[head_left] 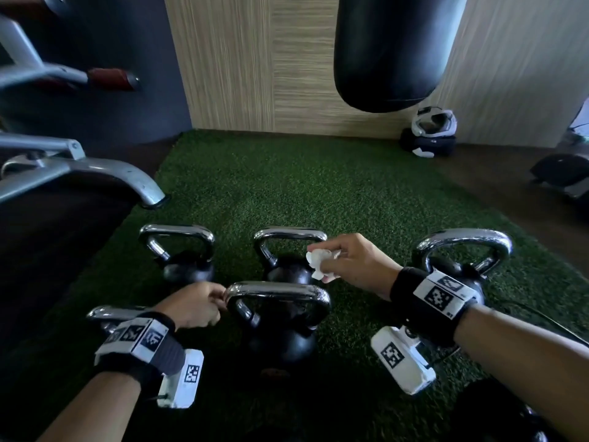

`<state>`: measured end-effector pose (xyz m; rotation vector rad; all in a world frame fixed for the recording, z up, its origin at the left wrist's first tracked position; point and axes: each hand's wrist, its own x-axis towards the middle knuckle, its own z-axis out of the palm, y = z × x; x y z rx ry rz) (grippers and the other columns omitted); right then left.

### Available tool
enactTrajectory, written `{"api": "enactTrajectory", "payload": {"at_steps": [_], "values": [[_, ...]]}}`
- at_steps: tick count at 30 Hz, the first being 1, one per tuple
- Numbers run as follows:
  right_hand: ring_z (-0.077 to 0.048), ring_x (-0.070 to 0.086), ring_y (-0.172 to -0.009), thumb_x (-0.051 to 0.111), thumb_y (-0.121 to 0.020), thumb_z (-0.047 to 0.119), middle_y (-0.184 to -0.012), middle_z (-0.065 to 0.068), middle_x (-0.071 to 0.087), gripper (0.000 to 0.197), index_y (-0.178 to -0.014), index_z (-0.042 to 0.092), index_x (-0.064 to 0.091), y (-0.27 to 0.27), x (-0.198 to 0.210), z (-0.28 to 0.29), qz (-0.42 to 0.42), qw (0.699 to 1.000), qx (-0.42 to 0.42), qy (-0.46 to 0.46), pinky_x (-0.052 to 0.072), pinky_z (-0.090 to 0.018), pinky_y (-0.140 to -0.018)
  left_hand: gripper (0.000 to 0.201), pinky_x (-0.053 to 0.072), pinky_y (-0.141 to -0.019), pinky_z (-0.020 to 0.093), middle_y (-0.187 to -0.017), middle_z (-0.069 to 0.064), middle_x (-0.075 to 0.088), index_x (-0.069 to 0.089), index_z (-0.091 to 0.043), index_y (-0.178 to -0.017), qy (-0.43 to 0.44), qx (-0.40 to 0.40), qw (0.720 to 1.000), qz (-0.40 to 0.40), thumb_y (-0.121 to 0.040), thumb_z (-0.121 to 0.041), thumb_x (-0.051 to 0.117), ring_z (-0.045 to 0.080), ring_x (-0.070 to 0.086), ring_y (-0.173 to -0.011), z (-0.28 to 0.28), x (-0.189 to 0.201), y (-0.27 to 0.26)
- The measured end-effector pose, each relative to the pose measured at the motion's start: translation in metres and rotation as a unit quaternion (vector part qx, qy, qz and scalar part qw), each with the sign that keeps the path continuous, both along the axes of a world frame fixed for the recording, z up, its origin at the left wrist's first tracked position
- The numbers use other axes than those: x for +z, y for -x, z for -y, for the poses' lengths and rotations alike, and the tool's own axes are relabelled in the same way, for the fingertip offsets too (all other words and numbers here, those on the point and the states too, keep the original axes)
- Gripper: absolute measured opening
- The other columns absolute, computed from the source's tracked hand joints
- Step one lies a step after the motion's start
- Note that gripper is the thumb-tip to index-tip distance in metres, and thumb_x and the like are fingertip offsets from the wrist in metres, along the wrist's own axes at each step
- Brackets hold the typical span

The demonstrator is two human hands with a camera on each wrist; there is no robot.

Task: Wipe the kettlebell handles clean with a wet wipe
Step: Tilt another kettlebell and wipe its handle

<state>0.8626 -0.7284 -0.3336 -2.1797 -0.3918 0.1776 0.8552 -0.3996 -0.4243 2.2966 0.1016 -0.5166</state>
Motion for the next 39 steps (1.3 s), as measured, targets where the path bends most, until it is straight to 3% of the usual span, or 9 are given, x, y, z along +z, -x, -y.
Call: {"api": "enactTrajectory", "payload": {"at_steps": [2,5,8,13,17,23,28,32,39], "values": [[-0.01,0.075,-0.081,0.066,-0.082,0.029,-0.09,0.024,0.074,0.035,-0.114,0.02,0.079,0.006,0.0,-0.006,-0.011,1.0,0.005,-0.029,0.06,-0.044,-0.09,0.044,0.056,-0.077,0.027,-0.106,0.002,0.075,0.072,-0.016,-0.111,0.049,-0.015,0.999,-0.018,-0.077,0.013,0.074,0.012,0.069,-0.088,-0.002,-0.016,0.012],[0.003,0.061,-0.073,0.065,-0.091,0.022,-0.078,0.026,0.064,0.028,-0.115,0.025,0.079,0.016,0.0,-0.009,0.037,0.999,0.003,0.016,0.052,-0.026,-0.073,0.066,0.052,-0.107,0.037,-0.116,-0.001,0.077,0.074,-0.026,-0.115,0.134,-0.041,0.99,0.02,-0.054,-0.02,0.098,0.012,0.07,-0.114,0.005,-0.035,0.019],[-0.001,0.061,-0.078,0.069,-0.092,0.021,-0.086,0.016,0.06,0.028,-0.118,0.027,0.077,0.024,-0.004,-0.009,0.129,0.988,-0.004,0.086,0.046,-0.009,-0.067,0.099,0.049,-0.105,0.022,-0.122,-0.007,0.074,0.07,-0.025,-0.121,0.191,-0.014,0.98,0.053,-0.032,-0.055,0.102,0.003,0.066,-0.118,0.015,-0.049,0.02],[0.005,0.059,-0.077,0.078,-0.086,0.026,-0.09,0.017,0.067,0.025,-0.111,0.03,0.08,0.032,-0.015,-0.018,0.181,0.981,-0.007,0.068,0.044,-0.006,-0.07,0.094,0.037,-0.116,0.027,-0.126,-0.025,0.061,0.066,-0.049,-0.114,0.111,-0.012,0.992,0.064,-0.029,-0.079,0.089,-0.002,0.055,-0.122,0.034,-0.057,0.021],[0.003,0.059,-0.077,0.076,-0.084,0.023,-0.1,0.01,0.075,0.024,-0.107,0.026,0.081,0.035,-0.021,-0.038,0.204,0.977,0.012,0.065,0.048,-0.015,-0.077,0.092,0.03,-0.114,0.02,-0.121,-0.038,0.052,0.069,-0.038,-0.11,0.1,-0.008,0.992,0.075,-0.03,-0.079,0.086,-0.01,0.049,-0.121,0.041,-0.059,0.018],[-0.007,0.065,-0.086,0.065,-0.086,0.007,-0.089,0.009,0.071,0.021,-0.08,0.022,0.079,0.036,-0.02,-0.059,0.187,0.972,0.03,0.142,0.039,-0.01,-0.076,0.088,0.034,-0.121,0.031,-0.13,-0.028,0.062,0.071,-0.037,-0.107,0.116,0.003,0.989,0.087,-0.032,-0.078,0.091,-0.005,0.054,-0.128,0.037,-0.071,0.016],[-0.021,0.073,-0.092,0.067,-0.086,0.009,-0.101,-0.004,0.076,0.02,-0.098,0.017,0.08,0.033,-0.005,-0.039,0.154,0.961,-0.014,0.23,0.06,-0.03,-0.082,0.095,0.03,-0.119,0.024,-0.132,-0.033,0.057,0.072,-0.036,-0.111,0.115,-0.003,0.988,0.102,-0.031,-0.085,0.085,-0.008,0.049,-0.13,0.037,-0.073,0.016],[-0.006,0.071,-0.091,0.076,-0.087,0.014,-0.101,0.006,0.078,0.015,-0.098,0.023,0.081,0.031,-0.019,-0.035,0.162,0.969,-0.024,0.185,0.042,0.002,-0.073,0.109,0.03,-0.118,0.023,-0.127,-0.042,0.051,0.068,-0.032,-0.127,0.104,-0.002,0.989,0.109,-0.032,-0.084,0.086,-0.018,0.045,-0.123,0.036,-0.074,0.015],[-0.005,0.065,-0.069,0.081,-0.077,0.012,-0.079,0.006,0.074,0.011,-0.079,0.022,0.081,0.037,-0.031,-0.004,0.122,0.971,-0.099,0.178,0.042,-0.004,-0.053,0.116,0.03,-0.117,0.023,-0.127,-0.04,0.052,0.066,-0.032,-0.13,0.097,0.008,0.99,0.104,-0.029,-0.086,0.084,-0.009,0.049,-0.126,0.038,-0.07,0.017]]}}
